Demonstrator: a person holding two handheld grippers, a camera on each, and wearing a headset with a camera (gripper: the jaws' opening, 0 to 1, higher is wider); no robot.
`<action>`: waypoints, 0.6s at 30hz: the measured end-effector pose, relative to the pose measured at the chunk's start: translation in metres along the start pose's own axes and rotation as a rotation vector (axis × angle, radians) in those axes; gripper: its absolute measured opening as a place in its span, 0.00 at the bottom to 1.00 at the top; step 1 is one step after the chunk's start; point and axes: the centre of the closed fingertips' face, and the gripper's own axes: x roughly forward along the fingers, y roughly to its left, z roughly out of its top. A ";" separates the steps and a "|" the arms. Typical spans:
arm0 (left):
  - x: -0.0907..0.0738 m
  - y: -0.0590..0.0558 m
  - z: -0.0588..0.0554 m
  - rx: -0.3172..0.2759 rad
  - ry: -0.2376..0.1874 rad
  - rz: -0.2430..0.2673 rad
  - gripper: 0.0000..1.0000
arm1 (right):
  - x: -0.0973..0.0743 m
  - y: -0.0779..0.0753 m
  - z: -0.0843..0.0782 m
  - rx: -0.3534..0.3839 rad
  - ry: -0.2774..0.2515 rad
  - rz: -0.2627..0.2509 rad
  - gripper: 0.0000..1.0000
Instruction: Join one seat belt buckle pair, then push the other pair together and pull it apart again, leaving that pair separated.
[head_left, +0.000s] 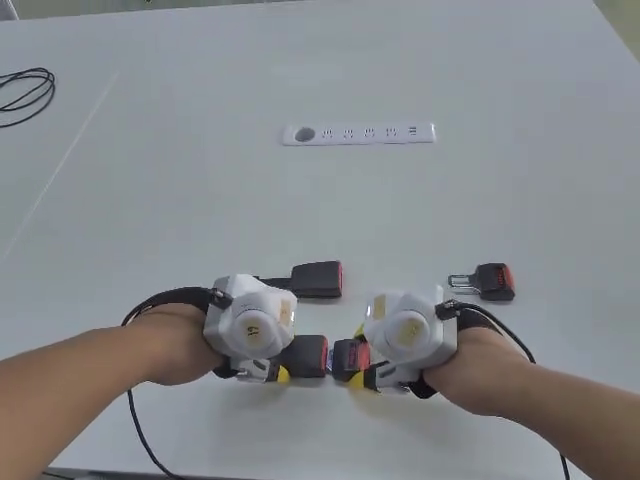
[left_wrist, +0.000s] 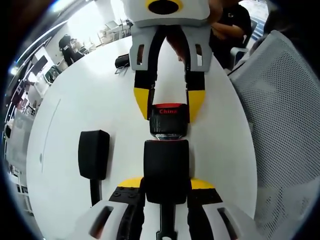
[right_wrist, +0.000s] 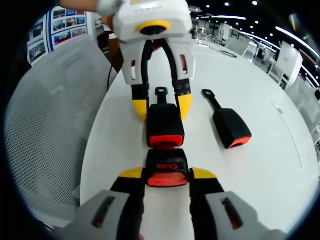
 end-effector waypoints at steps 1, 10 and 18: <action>0.000 0.000 0.000 -0.002 0.000 -0.002 0.33 | 0.000 0.000 0.000 0.001 0.000 -0.001 0.33; -0.003 0.000 -0.002 0.006 0.010 0.001 0.33 | -0.002 0.001 0.007 0.034 -0.015 -0.001 0.34; -0.027 0.004 0.009 -0.033 -0.030 0.025 0.34 | -0.014 0.002 0.026 0.023 -0.058 -0.009 0.31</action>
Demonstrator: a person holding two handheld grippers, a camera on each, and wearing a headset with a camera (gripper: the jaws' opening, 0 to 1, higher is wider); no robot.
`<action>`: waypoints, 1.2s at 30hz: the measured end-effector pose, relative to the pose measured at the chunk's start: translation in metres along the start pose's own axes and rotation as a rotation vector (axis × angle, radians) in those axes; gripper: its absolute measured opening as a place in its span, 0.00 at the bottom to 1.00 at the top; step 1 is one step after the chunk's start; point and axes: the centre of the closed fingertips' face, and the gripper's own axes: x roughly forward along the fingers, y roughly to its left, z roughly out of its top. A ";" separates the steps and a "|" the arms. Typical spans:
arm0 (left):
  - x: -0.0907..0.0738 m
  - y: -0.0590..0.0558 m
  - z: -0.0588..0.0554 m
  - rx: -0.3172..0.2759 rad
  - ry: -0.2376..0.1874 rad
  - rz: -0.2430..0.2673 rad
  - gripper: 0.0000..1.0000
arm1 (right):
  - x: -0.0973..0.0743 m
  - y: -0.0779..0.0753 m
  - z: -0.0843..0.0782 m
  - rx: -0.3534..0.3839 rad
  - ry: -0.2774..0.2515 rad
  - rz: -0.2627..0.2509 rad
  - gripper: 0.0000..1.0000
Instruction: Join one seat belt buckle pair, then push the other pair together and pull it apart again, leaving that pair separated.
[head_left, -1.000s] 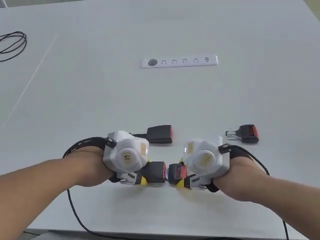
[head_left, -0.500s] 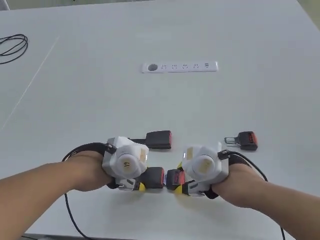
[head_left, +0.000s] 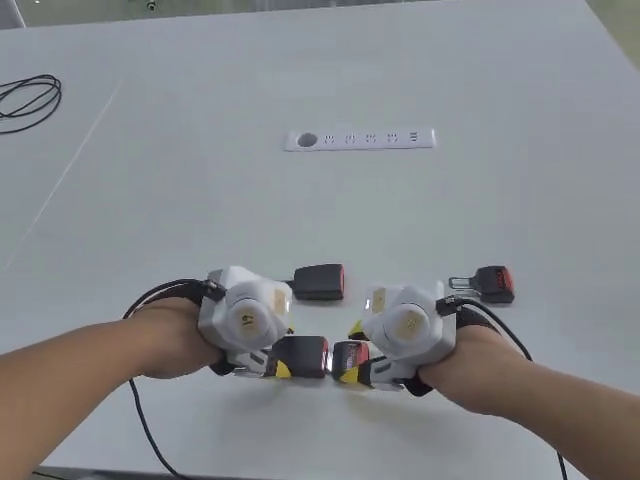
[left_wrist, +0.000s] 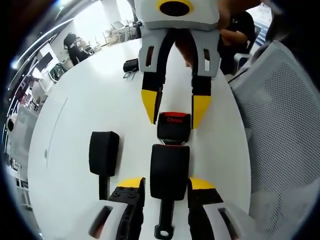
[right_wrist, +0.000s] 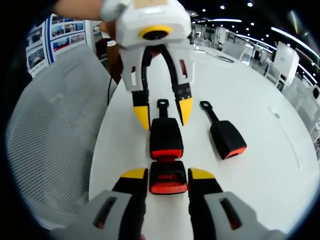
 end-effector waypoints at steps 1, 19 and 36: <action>-0.003 0.002 0.003 0.005 -0.011 0.009 0.36 | -0.002 0.000 0.003 -0.007 -0.006 0.001 0.30; -0.011 0.058 0.030 0.013 -0.052 0.063 0.32 | -0.047 -0.049 -0.024 -0.019 0.014 -0.065 0.32; 0.004 0.108 0.018 -0.011 0.008 0.081 0.35 | -0.100 -0.122 -0.096 -0.062 0.112 -0.103 0.33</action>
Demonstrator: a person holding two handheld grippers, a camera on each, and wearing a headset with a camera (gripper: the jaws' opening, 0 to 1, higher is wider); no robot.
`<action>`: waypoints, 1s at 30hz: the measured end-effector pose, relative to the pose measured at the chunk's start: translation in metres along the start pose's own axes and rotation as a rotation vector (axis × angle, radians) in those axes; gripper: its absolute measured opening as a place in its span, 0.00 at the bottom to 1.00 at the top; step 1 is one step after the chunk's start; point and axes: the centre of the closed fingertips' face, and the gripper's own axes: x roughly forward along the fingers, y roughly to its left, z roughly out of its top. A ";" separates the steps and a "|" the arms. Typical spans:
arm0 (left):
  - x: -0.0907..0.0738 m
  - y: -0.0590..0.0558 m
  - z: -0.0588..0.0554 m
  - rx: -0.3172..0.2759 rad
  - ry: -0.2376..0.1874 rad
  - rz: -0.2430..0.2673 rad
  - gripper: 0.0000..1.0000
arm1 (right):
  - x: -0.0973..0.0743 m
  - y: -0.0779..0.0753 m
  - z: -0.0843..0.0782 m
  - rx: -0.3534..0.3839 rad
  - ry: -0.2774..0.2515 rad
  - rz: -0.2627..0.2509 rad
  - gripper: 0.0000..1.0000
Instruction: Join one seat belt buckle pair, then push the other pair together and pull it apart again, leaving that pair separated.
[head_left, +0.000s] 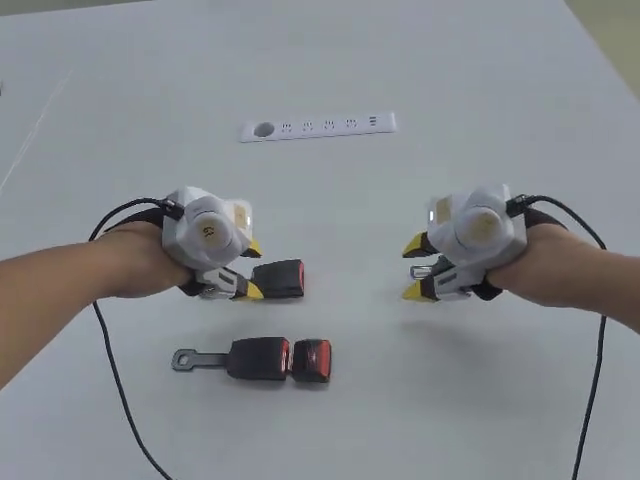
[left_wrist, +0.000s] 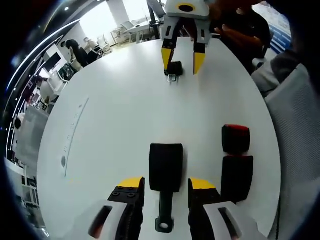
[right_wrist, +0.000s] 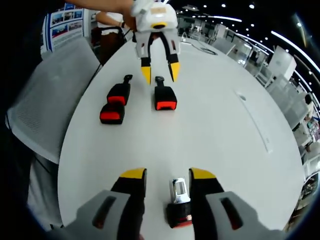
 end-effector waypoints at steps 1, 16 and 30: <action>0.002 0.003 0.001 -0.002 0.002 0.000 0.35 | -0.001 -0.001 -0.003 -0.001 0.008 0.001 0.33; 0.013 0.010 0.006 0.015 0.016 -0.045 0.39 | -0.013 -0.016 -0.047 0.035 0.042 -0.001 0.35; 0.017 0.002 0.012 -0.009 0.000 -0.051 0.37 | -0.015 -0.018 -0.057 0.035 0.052 -0.010 0.34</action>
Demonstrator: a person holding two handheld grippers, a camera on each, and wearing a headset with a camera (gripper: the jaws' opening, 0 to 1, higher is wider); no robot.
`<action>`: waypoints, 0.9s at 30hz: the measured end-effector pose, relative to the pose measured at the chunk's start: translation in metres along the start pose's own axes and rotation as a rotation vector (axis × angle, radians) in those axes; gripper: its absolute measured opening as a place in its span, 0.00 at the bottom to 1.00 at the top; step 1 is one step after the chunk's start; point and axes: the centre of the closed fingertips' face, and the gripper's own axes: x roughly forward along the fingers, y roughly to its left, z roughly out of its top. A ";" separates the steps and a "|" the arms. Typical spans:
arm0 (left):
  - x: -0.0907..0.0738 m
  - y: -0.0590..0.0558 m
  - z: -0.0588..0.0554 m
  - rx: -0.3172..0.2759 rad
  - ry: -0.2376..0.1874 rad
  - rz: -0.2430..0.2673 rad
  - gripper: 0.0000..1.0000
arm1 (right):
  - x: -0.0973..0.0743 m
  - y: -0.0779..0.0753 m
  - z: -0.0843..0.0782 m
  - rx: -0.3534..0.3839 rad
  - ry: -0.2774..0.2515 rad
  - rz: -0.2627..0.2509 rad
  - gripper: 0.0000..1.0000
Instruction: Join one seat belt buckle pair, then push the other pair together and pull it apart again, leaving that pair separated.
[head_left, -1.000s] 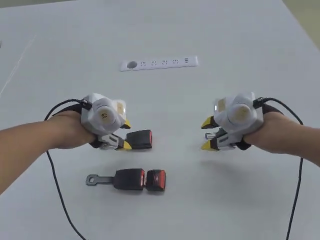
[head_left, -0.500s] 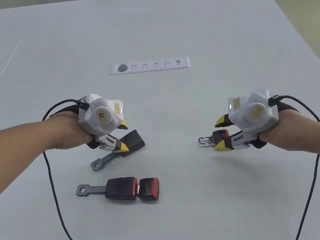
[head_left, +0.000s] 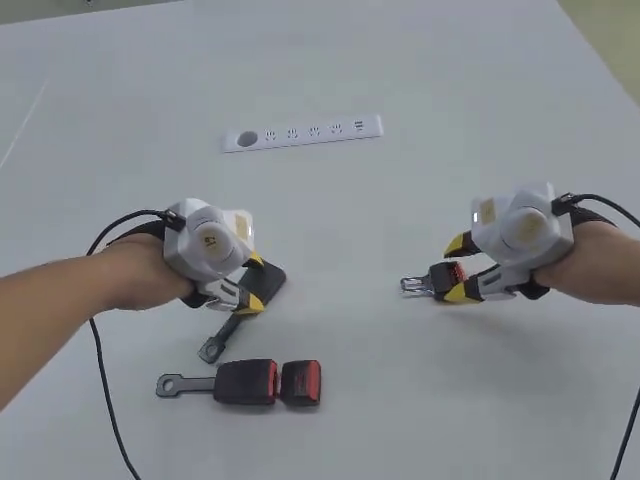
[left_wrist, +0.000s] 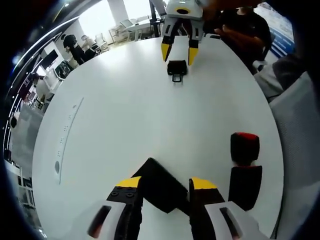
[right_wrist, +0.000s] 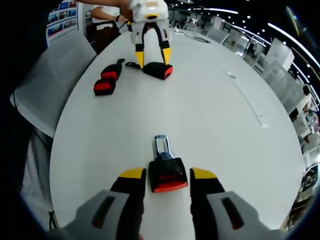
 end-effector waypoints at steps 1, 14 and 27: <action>0.000 -0.004 0.002 0.005 -0.004 -0.006 0.37 | -0.001 0.000 0.000 0.001 -0.001 -0.002 0.34; -0.007 0.008 -0.011 -0.013 0.006 0.052 0.39 | -0.002 0.003 -0.005 0.006 0.011 -0.009 0.36; 0.007 -0.006 -0.020 0.012 0.043 0.010 0.37 | 0.004 0.001 -0.015 0.022 0.018 0.002 0.37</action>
